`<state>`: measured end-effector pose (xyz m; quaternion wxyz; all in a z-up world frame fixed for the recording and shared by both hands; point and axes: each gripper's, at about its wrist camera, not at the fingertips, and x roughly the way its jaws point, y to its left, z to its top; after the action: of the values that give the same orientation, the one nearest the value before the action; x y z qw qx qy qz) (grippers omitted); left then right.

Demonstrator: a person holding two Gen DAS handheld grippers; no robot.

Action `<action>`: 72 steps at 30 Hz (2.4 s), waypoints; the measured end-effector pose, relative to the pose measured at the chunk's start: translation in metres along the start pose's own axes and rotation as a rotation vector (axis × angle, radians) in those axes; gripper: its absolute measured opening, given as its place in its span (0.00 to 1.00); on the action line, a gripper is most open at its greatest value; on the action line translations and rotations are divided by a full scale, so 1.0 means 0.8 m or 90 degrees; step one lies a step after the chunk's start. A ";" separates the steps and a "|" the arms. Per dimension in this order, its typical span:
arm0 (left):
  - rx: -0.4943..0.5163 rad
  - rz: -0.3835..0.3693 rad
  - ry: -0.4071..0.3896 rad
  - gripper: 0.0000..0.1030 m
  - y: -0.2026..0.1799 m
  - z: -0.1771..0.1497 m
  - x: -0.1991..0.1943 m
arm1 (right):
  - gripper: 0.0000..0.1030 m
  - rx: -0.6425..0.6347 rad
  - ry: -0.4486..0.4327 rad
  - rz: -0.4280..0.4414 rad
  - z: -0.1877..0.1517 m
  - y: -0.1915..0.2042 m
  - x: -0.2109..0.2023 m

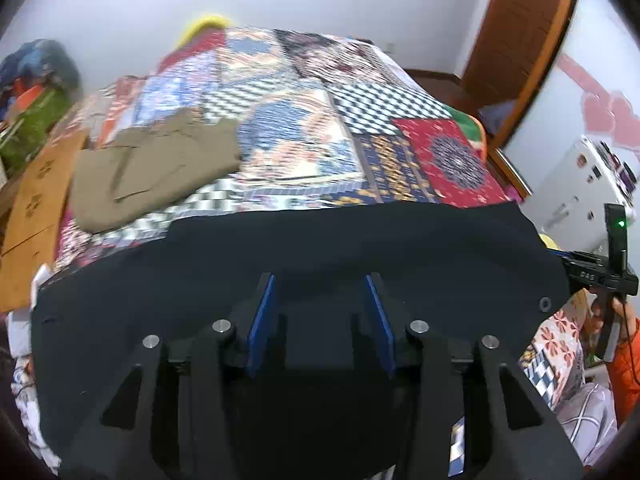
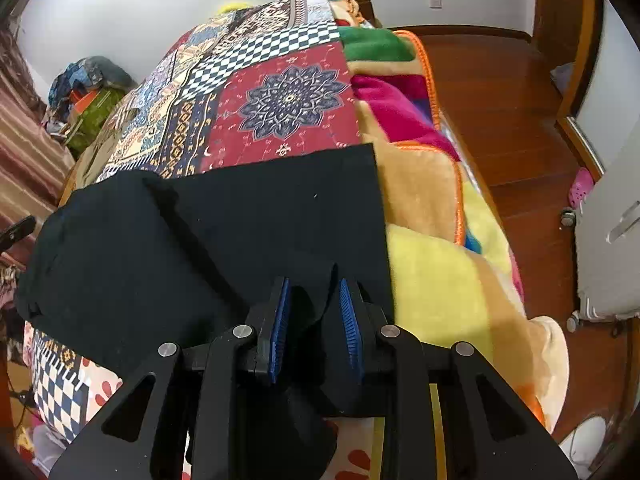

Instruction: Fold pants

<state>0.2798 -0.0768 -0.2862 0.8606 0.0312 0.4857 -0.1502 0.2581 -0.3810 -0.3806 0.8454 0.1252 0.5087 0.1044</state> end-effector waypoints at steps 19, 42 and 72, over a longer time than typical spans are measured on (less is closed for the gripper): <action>0.042 -0.049 0.077 0.60 -0.068 -0.022 0.079 | 0.05 -0.051 -0.145 -0.036 0.031 0.015 -0.040; 0.059 -0.050 0.058 0.60 -0.080 -0.024 0.057 | 0.26 0.016 0.017 0.025 0.014 -0.003 0.014; 0.088 -0.066 0.030 0.61 -0.116 0.002 0.047 | 0.10 -0.056 -0.177 -0.065 0.064 0.016 -0.029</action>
<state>0.2724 -0.1744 -0.3086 0.8358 0.0687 0.4952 -0.2270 0.2924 -0.3814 -0.3341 0.9166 0.0756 0.3871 0.0649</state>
